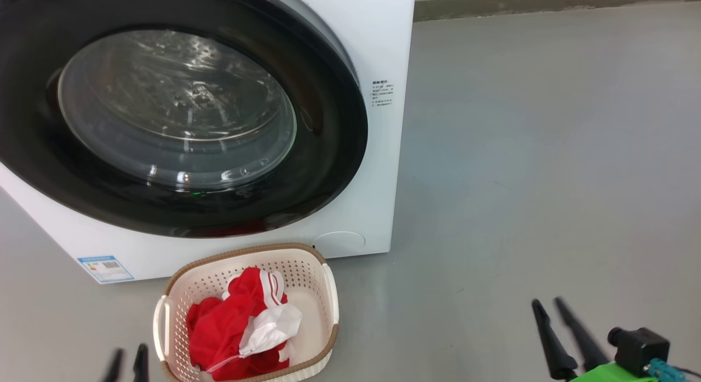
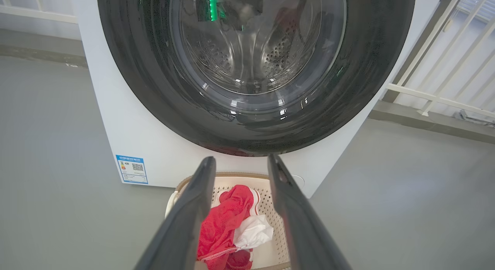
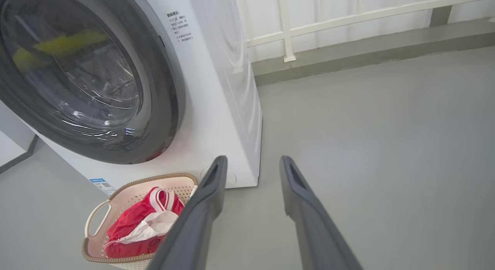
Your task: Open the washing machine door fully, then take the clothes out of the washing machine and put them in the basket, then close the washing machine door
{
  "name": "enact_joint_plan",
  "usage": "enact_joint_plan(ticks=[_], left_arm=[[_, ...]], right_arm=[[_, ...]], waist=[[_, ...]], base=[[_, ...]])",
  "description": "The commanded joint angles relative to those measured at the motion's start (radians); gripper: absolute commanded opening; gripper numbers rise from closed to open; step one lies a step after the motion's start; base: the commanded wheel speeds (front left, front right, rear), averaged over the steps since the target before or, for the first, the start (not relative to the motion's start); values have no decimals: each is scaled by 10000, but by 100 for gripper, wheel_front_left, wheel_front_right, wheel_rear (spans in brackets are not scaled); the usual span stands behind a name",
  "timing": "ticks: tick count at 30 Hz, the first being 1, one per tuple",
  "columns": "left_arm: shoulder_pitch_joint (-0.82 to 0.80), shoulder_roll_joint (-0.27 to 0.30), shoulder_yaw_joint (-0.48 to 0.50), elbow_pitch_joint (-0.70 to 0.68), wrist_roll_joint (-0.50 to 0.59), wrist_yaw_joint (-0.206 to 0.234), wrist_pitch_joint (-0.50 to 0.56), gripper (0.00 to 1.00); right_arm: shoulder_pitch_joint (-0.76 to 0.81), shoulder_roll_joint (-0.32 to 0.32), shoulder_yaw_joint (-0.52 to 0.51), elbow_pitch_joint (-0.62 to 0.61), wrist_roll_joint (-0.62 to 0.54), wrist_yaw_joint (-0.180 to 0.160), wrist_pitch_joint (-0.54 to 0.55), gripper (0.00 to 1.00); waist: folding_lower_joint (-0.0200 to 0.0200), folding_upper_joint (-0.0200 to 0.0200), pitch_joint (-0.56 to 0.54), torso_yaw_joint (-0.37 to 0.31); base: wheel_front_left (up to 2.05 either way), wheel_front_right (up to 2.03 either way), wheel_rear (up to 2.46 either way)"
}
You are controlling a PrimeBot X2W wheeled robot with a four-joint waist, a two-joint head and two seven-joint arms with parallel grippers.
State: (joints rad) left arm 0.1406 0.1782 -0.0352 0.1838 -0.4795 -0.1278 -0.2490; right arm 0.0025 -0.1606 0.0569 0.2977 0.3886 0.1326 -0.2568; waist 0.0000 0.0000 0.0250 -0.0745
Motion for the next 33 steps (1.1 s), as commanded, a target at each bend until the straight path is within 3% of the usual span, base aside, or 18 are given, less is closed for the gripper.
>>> enact_joint_plan(ticks=[1, 4, 11, 15, 33], left_arm=[[-1, -24, -9, 32, -9, 0, 6, 0], [5, -310, -96, 374, -17, 0, 26, 0], [-110, -357, -20, 361, -661, -2, 218, 0], [-197, -383, 23, 382, -1027, -3, 327, 0], [-570, -507, 234, 428, -2665, -7, 830, 0]], right_arm=[[0, 16, 2, 33, 9, 0, 2, 0], [6, 155, 6, 416, 18, 0, 16, 0], [-38, 196, -72, 343, 717, -1, 209, 0], [-76, 220, -117, 322, 1115, -2, 319, 0], [-246, 334, -336, 193, 2892, -4, 827, 0]], waist=[[0, 0, 0, 0], [0, 0, 1, 1], [23, 0, -36, 43], [2, 0, -24, 67], [1, 0, -50, 174]], base=[[0, 0, 0], [0, 0, 0], [0, 0, 0], [0, 0, 0], [0, 0, 0]])
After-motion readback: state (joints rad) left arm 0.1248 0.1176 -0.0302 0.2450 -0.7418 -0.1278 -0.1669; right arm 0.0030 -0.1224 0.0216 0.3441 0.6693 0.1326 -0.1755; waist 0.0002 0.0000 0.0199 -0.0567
